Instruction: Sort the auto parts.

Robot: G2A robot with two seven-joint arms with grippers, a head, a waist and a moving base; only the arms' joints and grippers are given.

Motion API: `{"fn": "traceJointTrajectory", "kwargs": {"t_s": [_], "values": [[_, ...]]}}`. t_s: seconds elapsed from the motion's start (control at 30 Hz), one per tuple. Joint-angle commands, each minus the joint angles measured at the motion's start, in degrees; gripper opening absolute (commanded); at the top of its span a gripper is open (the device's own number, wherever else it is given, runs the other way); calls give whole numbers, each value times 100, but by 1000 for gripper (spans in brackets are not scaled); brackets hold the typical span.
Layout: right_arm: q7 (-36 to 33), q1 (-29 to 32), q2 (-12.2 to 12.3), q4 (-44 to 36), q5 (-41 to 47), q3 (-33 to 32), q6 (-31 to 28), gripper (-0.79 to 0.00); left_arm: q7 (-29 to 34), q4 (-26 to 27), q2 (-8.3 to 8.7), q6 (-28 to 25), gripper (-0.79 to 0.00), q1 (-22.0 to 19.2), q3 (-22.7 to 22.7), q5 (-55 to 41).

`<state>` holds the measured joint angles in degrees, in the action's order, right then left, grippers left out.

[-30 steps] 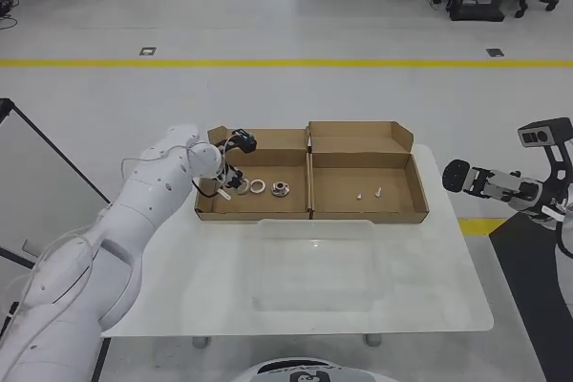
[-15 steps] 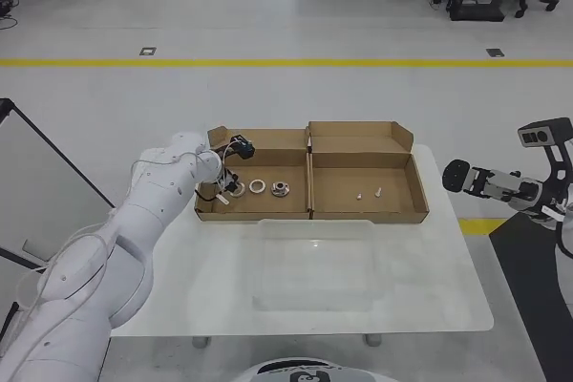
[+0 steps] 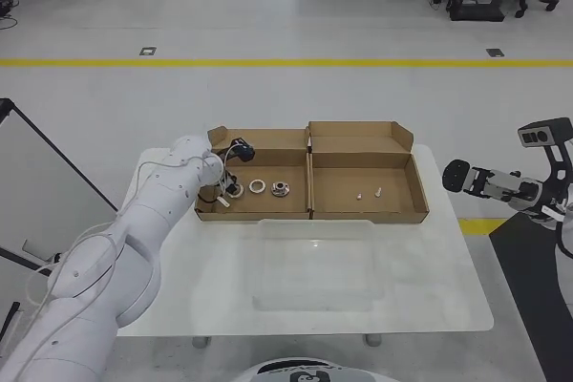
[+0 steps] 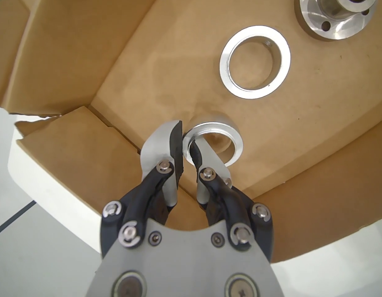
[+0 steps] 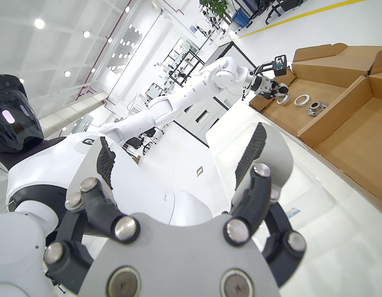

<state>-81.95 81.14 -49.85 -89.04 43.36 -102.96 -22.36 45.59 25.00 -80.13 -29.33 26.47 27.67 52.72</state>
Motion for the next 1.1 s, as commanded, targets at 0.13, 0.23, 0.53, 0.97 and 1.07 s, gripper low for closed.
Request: {"fn": "traceJointTrajectory", "kwargs": {"t_s": [0.13,0.23,0.53,0.97,1.07], "values": [[0,0,0,0,1,0,0,0,-66,-117,-54,0,-551,-6,10,52],[0,0,0,0,1,0,0,0,-121,-169,-71,17,-480,-12,38,43],[0,0,0,0,1,0,0,0,-452,-253,-8,-26,0,-212,178,167],[0,0,0,0,1,0,0,0,-1509,1109,550,-774,0,185,1157,-711],[0,0,0,0,1,0,0,0,-1622,1999,855,-977,0,628,1653,-952]]}}
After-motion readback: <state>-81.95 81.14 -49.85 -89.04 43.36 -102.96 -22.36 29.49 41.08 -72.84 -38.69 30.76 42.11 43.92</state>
